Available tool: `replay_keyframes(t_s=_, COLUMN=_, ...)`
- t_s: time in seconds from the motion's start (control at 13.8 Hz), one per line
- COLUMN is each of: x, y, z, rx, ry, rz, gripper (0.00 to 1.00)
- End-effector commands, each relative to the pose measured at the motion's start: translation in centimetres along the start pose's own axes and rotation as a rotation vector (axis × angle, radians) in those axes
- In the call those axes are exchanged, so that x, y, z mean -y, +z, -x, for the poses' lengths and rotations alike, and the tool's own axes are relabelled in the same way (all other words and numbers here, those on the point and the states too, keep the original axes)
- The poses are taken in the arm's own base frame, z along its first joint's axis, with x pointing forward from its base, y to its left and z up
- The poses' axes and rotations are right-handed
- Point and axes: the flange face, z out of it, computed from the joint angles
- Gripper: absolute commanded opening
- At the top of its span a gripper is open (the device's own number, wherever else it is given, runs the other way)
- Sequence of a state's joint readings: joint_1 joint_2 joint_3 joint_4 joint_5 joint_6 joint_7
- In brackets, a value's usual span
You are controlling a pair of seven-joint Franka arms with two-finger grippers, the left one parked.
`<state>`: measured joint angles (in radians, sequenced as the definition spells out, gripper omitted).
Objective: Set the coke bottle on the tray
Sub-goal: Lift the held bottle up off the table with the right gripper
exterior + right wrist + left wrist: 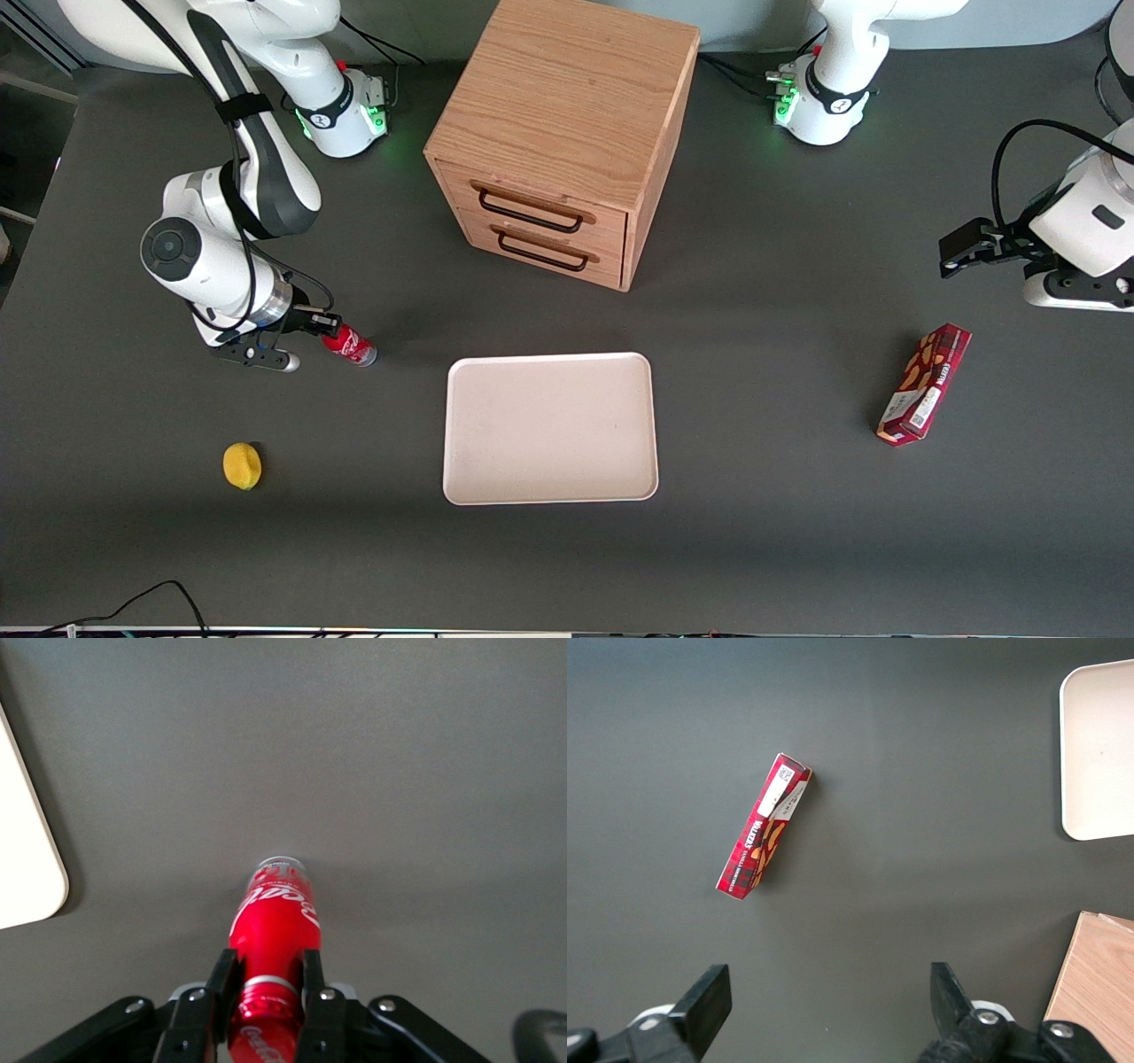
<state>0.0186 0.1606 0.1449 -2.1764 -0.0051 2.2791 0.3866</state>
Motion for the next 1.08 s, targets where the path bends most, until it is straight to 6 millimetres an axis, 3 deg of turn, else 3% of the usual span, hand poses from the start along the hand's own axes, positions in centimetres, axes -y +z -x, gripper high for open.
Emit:
replay_keyframes(t_s=0.0, x=0.8, y=-1.0, z=0.6, rx=-0.028, ry=-0.004, rz=0.008, gripper=0.00)
replay_keyframes(t_s=0.07, x=0.9, y=-2.2, z=0.4, rx=-0.033, ry=-0.012, rz=0.010, gripper=0.00)
replay_keyframes(t_s=0.22, x=1.0, y=-7.2, z=-0.2, rx=-0.008, ry=-0.015, rz=0.029, gripper=0.00)
replay_keyframes(t_s=0.51, x=1.6, y=-20.6, z=-2.3, rx=0.003, ry=-0.035, rz=0.033, gripper=0.00)
replay_keyframes(t_s=0.65, x=2.3, y=-25.8, z=-4.0, rx=0.018, ry=-0.019, rz=0.014, gripper=0.00)
replay_keyframes(t_s=0.72, x=3.2, y=-27.4, z=-5.1, rx=0.039, ry=-0.019, rz=0.003, gripper=0.00)
replay_keyframes(t_s=0.87, x=6.7, y=-28.3, z=-6.8, rx=0.080, ry=0.039, rz=-0.027, gripper=0.00)
replay_keyframes(t_s=1.01, x=10.0, y=-26.3, z=-8.4, rx=0.096, ry=0.121, rz=-0.063, gripper=0.00)
